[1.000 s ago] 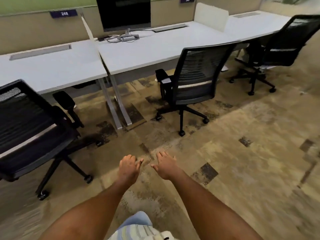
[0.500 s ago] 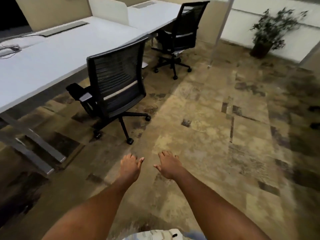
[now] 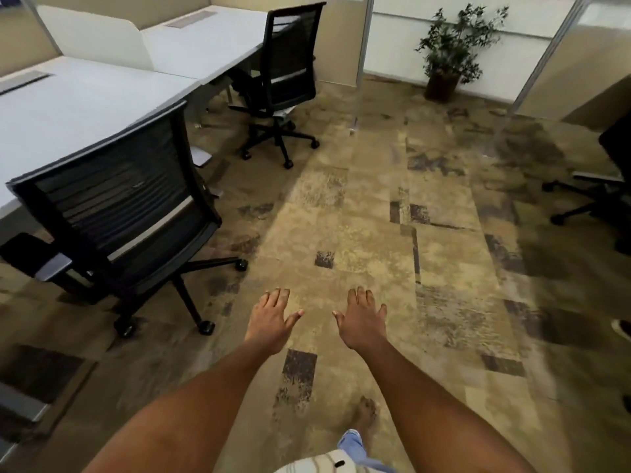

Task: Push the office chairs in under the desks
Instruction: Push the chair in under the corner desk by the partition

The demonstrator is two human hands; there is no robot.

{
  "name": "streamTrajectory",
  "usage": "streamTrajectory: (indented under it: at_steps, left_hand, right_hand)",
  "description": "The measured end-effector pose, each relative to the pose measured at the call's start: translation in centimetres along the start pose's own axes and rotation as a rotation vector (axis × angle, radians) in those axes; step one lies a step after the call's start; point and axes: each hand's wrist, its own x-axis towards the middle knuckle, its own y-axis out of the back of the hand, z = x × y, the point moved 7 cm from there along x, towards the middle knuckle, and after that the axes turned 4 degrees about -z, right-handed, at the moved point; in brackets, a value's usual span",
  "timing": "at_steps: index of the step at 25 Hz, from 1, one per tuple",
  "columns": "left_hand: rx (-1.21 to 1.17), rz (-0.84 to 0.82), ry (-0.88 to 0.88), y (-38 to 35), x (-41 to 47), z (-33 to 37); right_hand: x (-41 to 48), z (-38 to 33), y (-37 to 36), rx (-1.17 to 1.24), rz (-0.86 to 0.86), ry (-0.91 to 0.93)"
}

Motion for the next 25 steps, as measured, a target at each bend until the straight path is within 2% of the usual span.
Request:
streamTrajectory:
  at_steps: [5, 10, 16, 25]
  left_hand:
    - [-0.062, 0.022, 0.049, 1.3, 11.0, 6.5]
    - [-0.081, 0.076, -0.031, 4.2, 22.4, 13.3]
    - [-0.086, 0.106, -0.060, 7.0, 38.4, 15.9]
    - [-0.061, 0.014, -0.094, 11.6, 63.2, 17.6]
  right_hand:
    - [9.6, 6.8, 5.8, -0.018, -0.004, -0.025]
    - [20.0, 12.2, 12.5, 0.001, 0.023, -0.043]
    - [34.3, 13.9, 17.7, 0.013, 0.082, -0.016]
    - [54.9, 16.0, 26.0, 0.011, 0.069, -0.140]
